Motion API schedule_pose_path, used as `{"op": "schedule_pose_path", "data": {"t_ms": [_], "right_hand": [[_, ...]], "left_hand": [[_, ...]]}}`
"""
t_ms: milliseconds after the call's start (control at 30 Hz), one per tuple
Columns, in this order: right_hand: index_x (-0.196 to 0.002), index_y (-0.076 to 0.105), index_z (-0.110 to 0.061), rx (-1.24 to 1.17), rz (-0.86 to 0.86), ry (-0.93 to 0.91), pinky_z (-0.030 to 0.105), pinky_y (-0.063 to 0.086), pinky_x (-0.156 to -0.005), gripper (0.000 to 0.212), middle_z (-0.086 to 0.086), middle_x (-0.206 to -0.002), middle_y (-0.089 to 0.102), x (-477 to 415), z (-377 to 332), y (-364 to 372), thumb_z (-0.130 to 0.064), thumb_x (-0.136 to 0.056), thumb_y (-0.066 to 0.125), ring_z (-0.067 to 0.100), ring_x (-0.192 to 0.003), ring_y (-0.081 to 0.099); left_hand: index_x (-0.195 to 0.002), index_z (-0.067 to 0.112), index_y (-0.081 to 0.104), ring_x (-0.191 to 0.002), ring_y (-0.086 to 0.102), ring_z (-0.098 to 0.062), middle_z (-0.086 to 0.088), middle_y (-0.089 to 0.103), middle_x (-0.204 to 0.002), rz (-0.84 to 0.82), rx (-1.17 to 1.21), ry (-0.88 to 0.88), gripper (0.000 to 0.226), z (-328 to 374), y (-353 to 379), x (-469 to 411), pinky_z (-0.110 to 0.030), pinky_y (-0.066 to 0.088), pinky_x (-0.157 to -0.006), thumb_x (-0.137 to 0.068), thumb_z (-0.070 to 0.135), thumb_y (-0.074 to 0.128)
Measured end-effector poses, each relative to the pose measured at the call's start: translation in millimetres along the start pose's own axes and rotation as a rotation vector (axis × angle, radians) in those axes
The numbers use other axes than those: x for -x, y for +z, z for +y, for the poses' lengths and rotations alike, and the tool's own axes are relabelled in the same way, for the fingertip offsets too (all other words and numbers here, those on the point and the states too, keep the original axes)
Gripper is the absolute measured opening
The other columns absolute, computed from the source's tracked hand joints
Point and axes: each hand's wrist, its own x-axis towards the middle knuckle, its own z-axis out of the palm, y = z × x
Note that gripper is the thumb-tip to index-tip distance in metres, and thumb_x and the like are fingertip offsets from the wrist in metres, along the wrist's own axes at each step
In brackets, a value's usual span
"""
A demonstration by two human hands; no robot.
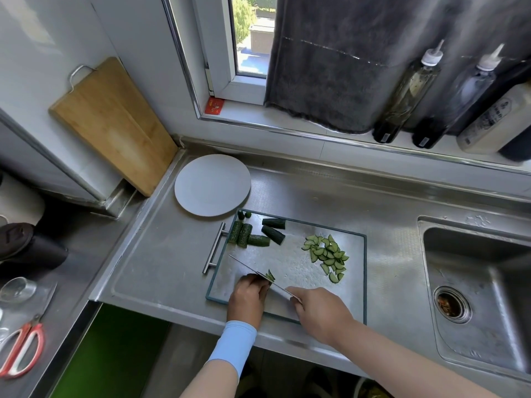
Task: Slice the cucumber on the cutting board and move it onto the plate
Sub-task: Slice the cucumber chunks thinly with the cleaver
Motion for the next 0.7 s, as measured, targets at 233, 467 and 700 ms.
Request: {"op": "schedule_pose_path", "data": {"t_ms": [233,467,700], "right_hand": [[-0.108,0.061,-0.028,-0.030,-0.038,0.016,0.034,0.048,-0.074,0.026,0.002,-0.088,0.067,-4.6,0.8,1.8,-0.022,-0.101,0.038,0.029,-0.088,0.061],[-0.100,0.059,-0.027,0.007,-0.040,0.006,0.033,0.043,-0.065,0.024,-0.001,-0.075,0.056,-8.1,1.5,1.1,-0.021,-0.099,0.036,0.024,-0.073,0.052],[-0.109,0.060,-0.026,0.000,-0.046,0.007,0.033,0.047,-0.070,0.025,0.002,-0.085,0.064,-5.7,-0.2,0.5,-0.022,-0.100,0.038,0.028,-0.085,0.060]], "left_hand": [[-0.081,0.016,0.076,-0.075,0.064,-0.020,-0.002,0.069,-0.083,0.013,0.027,0.016,0.017,-1.7,0.5,0.1,-0.023,0.052,-0.065,-0.068,0.007,0.084],[-0.088,0.016,0.076,-0.086,0.062,-0.021,-0.002,0.066,-0.093,-0.040,0.037,0.025,0.021,-5.8,0.9,5.1,-0.028,0.055,-0.066,-0.071,0.005,0.080],[-0.085,0.016,0.075,-0.081,0.062,-0.021,-0.002,0.065,-0.086,-0.029,0.045,0.011,0.022,-4.9,-1.1,4.9,-0.028,0.055,-0.069,-0.069,0.003,0.082]]}}
